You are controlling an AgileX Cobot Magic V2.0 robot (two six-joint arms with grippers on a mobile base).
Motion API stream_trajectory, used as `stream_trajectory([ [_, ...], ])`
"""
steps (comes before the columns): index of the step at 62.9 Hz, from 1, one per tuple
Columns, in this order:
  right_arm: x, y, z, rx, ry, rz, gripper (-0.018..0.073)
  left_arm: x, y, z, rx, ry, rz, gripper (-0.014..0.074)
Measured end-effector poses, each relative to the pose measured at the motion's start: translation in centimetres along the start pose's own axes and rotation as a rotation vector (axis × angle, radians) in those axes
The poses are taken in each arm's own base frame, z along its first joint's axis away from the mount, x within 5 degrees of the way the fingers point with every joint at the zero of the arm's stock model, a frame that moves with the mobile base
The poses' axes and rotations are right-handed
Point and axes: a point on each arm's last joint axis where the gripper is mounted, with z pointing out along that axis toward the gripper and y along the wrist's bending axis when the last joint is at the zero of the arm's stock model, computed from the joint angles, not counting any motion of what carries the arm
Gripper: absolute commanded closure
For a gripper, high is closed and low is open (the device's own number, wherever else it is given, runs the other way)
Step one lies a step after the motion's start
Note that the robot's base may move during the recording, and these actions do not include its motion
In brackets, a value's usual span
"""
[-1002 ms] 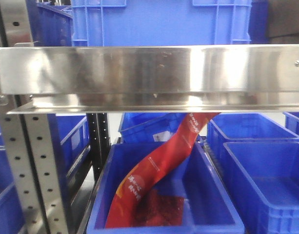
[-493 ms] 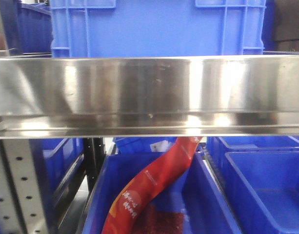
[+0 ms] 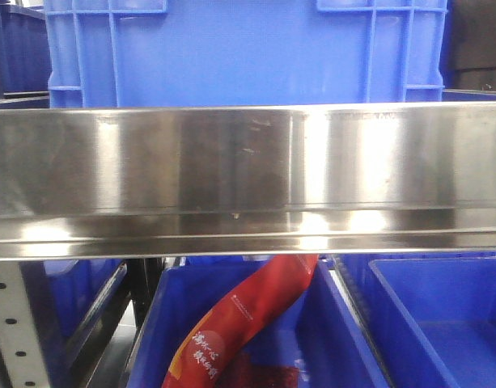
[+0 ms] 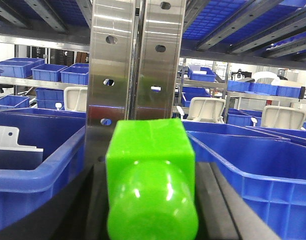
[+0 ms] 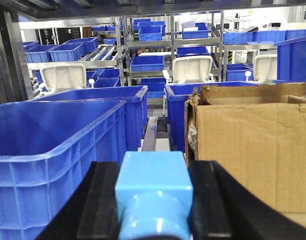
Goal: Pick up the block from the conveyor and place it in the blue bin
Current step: 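Move both held blocks over the blue bins on the shelf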
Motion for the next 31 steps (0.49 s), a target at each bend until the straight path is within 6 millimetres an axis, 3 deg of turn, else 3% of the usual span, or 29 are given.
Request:
stream_trajectory([
  [31,0.0,0.0,0.0,0.0,0.0,0.0,0.0721,0.0,0.0,0.0,0.0,0.0,0.0,0.0708],
])
